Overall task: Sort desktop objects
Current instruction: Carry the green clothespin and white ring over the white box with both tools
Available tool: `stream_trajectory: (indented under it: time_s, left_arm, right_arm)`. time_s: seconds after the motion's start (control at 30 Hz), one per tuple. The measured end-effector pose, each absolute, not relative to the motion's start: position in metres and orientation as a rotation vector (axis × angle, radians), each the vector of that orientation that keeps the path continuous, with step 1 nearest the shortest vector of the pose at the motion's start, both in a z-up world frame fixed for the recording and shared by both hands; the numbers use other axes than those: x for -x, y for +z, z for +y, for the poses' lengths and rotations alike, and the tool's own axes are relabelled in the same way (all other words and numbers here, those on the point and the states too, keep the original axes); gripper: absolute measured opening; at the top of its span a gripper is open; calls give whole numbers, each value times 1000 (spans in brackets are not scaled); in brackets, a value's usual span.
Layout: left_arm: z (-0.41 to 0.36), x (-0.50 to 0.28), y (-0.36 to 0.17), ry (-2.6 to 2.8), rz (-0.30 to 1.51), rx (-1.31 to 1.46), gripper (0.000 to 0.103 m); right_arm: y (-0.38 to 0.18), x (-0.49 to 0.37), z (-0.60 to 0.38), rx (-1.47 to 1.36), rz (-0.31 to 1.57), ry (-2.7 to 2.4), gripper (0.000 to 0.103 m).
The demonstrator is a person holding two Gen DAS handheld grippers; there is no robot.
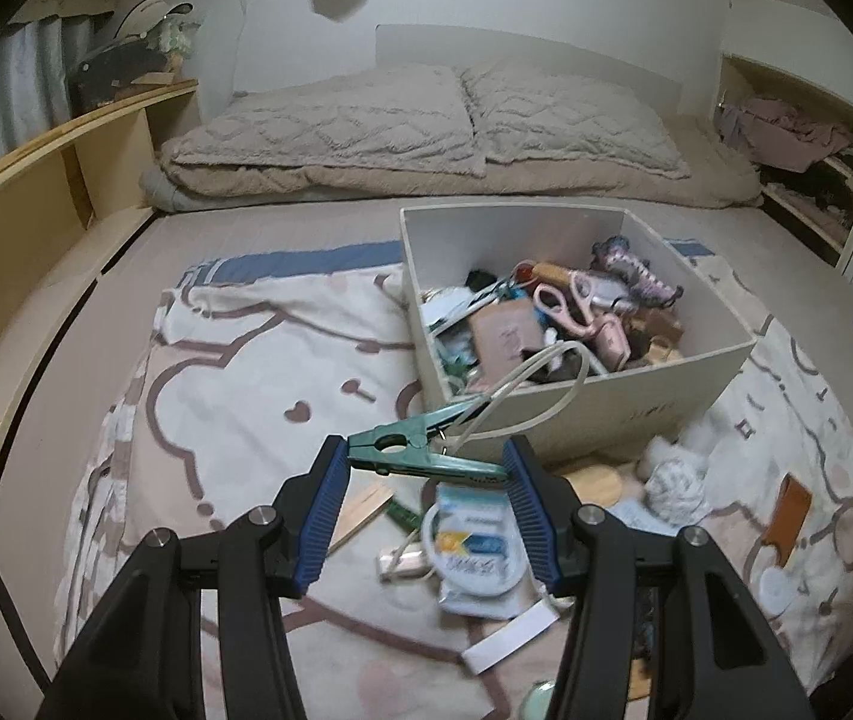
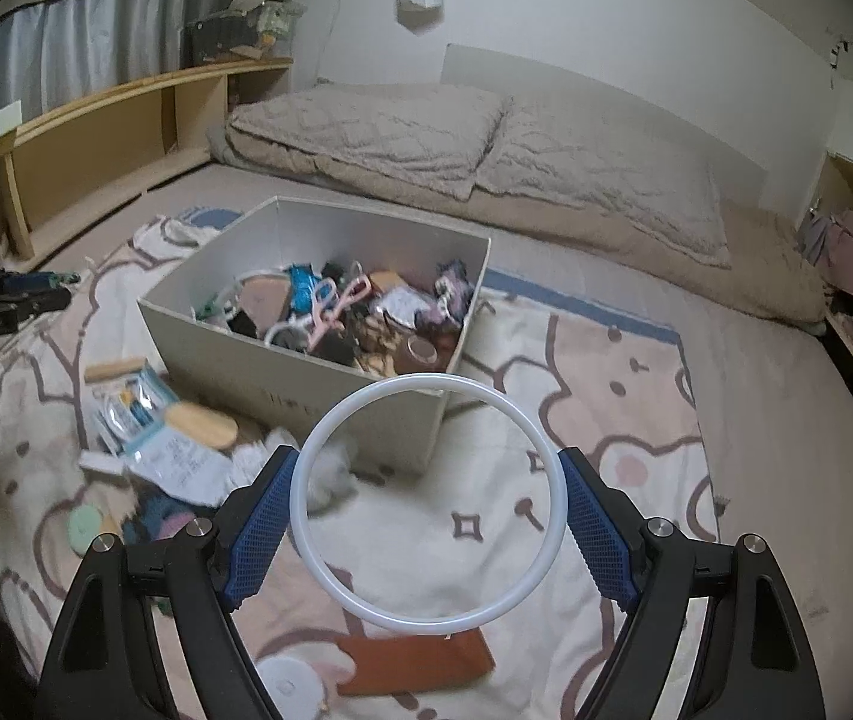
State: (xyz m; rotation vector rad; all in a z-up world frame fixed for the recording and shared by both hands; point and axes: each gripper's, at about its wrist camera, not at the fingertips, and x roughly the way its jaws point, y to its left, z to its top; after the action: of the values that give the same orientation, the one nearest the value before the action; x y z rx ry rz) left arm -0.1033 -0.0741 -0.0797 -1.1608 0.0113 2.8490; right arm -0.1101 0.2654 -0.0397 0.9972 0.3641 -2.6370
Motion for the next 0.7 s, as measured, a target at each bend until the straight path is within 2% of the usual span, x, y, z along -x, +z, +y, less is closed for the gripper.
stream_trajectory:
  time_s: [0.7]
  left_arm:
    - [-10,143,-51,2848,9,1049,53]
  right_arm:
    - [-4,153,232,-925,286,-2690,85]
